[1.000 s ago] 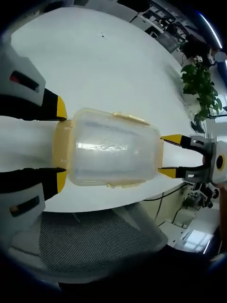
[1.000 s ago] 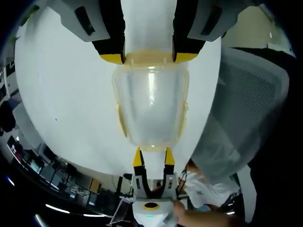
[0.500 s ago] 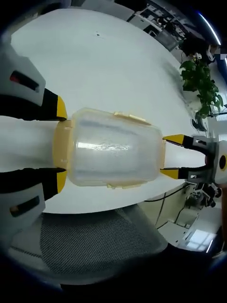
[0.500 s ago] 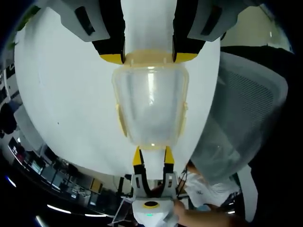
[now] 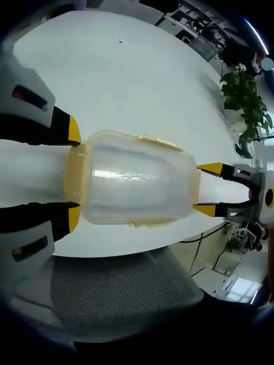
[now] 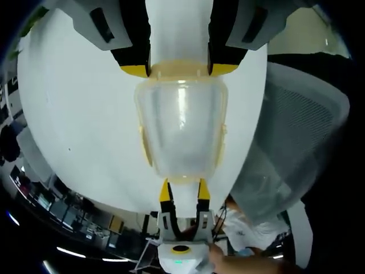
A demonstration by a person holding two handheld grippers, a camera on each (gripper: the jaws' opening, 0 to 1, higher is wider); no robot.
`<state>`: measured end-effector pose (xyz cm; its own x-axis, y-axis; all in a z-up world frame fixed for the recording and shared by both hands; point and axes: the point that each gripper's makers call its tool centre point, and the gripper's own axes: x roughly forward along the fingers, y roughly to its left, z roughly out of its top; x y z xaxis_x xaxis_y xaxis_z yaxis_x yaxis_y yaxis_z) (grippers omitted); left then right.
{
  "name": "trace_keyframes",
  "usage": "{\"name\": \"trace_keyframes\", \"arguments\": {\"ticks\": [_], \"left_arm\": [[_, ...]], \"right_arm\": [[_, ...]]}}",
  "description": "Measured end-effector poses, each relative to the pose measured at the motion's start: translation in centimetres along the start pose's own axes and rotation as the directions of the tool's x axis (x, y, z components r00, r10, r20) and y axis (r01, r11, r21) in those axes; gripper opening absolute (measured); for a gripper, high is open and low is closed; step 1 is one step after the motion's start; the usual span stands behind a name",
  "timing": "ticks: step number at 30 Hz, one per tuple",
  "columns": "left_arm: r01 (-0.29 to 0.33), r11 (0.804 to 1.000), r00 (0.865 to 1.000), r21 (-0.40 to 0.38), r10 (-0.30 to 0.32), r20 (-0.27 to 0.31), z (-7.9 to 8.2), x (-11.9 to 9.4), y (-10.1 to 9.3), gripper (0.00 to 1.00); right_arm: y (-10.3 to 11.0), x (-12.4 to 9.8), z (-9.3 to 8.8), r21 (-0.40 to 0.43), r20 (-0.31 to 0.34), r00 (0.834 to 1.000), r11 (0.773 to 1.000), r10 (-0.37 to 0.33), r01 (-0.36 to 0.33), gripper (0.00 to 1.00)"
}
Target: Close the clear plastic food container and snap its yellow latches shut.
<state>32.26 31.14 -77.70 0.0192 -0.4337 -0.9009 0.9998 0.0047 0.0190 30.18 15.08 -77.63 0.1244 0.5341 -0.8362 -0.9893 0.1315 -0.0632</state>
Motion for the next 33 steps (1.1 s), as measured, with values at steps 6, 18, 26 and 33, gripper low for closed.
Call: {"name": "trace_keyframes", "arguments": {"ticks": [6, 18, 26, 33], "left_arm": [[0.001, 1.0, 1.0, 0.002, -0.001, -0.004, -0.1, 0.1, 0.1, 0.38], [0.025, 0.999, 1.0, -0.024, -0.025, -0.003, -0.2, 0.3, -0.2, 0.34], [0.015, 0.999, 1.0, -0.042, -0.015, -0.002, -0.3, 0.2, -0.1, 0.41], [0.047, 0.988, 0.999, -0.149, -0.049, -0.011, -0.9, 0.1, -0.8, 0.41]], "right_arm": [[-0.1, 0.1, -0.1, 0.002, -0.003, 1.0, 1.0, 0.001, -0.001, 0.39], [0.1, 0.3, -0.5, -0.068, -0.004, 1.0, 0.998, -0.005, 0.005, 0.4], [0.0, 0.1, -1.1, -0.048, -0.017, 1.0, 0.999, -0.001, 0.0, 0.42], [0.0, -0.5, -1.1, 0.049, 0.006, 1.0, 0.999, -0.004, 0.004, 0.42]]}}
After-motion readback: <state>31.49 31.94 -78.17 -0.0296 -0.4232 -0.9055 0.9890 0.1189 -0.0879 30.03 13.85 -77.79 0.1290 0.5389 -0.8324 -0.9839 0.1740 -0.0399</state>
